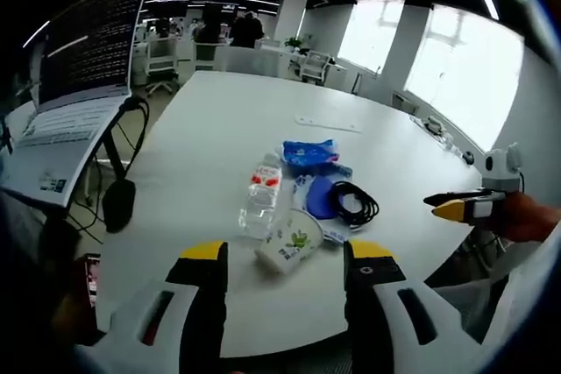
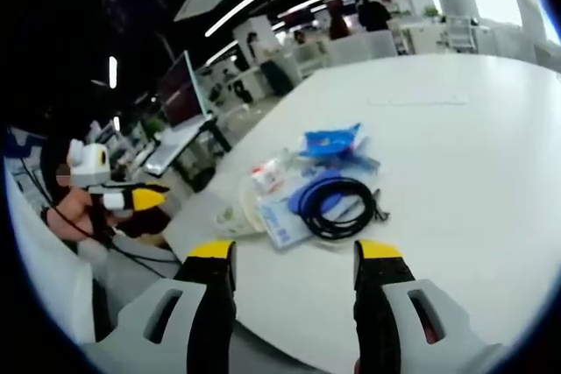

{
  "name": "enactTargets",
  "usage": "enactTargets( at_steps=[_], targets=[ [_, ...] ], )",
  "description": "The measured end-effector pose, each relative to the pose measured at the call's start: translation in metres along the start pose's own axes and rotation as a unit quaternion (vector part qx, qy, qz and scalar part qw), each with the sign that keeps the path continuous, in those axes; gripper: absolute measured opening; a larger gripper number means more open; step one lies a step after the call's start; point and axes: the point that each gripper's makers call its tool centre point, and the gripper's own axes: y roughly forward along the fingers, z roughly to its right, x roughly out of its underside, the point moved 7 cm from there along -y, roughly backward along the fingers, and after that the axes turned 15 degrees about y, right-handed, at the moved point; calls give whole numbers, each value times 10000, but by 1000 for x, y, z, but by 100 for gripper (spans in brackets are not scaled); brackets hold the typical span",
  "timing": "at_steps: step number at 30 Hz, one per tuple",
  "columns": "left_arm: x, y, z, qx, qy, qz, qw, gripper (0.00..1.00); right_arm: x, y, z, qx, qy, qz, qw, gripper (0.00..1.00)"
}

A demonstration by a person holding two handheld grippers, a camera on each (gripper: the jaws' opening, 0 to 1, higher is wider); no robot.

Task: Arrange the tabletop items into an orderly group along one side of the table until the central work area is clear of visible clutter.

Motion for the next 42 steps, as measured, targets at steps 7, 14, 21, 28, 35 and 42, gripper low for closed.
enactTargets(
  at_steps=[7, 14, 21, 28, 35, 42],
  targets=[
    [2, -3, -1, -18, -29, 12, 10000, 52, 3, -1, -3, -21, -1, -28, 10000, 52],
    [5, -3, -1, -20, -106, 15, 9999, 52, 3, -2, -3, 7, 118, 75, 9999, 52],
    [8, 0, -3, -36, -97, -15, 9999, 51, 6, -8, 3, 103, 201, 190, 9996, 52],
    [8, 5, -12, -28, -36, -57, 10000, 51, 15, -16, 13, 264, 394, 282, 9985, 51],
    [1, 17, -25, -26, 62, -117, 9999, 49, 18, -24, 20, 402, 537, 360, 9971, 51],
    [-13, 39, -31, 132, 358, -166, 9991, 48, 16, -28, 21, 502, 531, 373, 9966, 51]
  ],
)
